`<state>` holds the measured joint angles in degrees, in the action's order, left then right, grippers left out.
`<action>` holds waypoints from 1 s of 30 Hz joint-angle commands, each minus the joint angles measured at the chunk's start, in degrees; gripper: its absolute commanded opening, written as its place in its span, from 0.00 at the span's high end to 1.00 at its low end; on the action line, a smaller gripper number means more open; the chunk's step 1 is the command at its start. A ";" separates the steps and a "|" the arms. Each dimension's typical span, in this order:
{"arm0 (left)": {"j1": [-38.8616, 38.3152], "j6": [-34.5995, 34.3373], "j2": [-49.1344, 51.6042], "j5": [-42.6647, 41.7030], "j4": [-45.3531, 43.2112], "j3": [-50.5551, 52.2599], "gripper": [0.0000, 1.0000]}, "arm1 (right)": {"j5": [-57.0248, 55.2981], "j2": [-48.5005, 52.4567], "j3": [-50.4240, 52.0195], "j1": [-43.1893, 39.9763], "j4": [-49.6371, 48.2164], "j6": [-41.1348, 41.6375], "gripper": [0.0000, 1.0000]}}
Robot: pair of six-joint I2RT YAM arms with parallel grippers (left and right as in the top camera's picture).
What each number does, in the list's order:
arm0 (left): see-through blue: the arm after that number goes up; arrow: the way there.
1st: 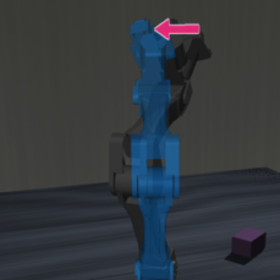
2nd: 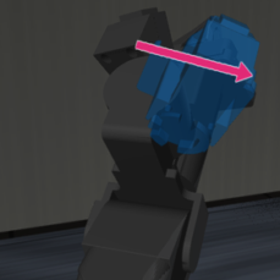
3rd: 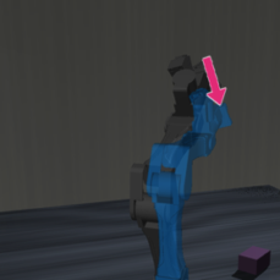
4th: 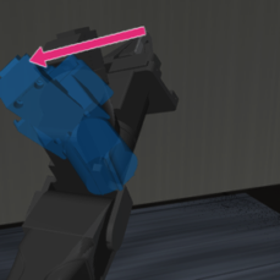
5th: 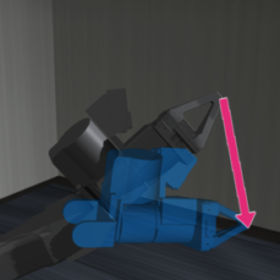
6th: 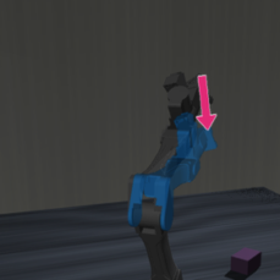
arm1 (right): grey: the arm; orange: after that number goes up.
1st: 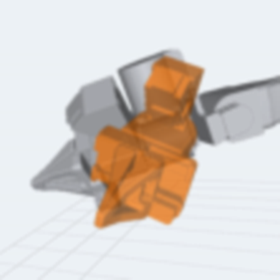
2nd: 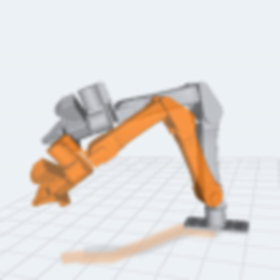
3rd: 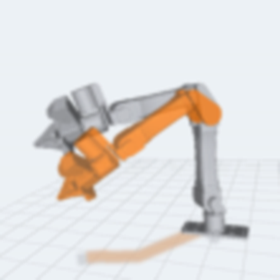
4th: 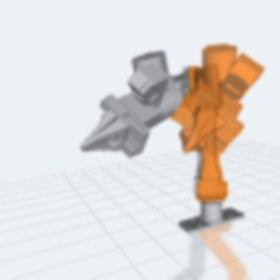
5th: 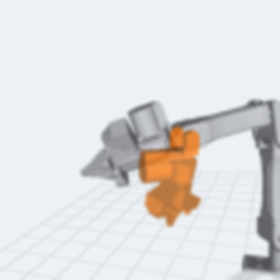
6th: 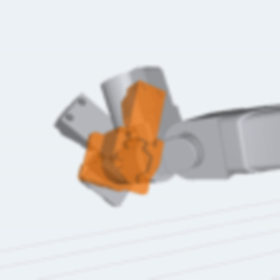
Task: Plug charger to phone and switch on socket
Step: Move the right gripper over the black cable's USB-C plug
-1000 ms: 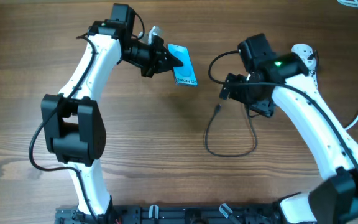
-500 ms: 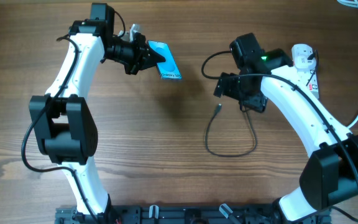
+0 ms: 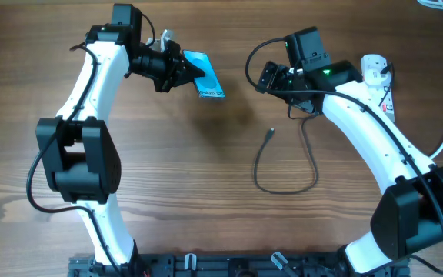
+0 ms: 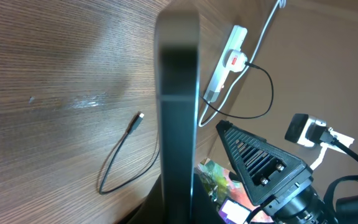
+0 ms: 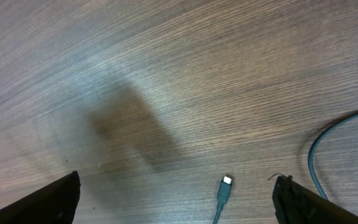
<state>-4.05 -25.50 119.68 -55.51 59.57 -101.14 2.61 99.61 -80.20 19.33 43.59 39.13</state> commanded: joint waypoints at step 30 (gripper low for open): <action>0.04 1.51 -1.62 -1.66 1.29 -0.96 0.96 | 0.48 0.52 0.26 0.13 -0.33 0.13 0.01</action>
<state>-4.05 -25.50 119.68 -55.53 60.84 -101.14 2.61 99.61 -80.20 19.33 43.59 39.13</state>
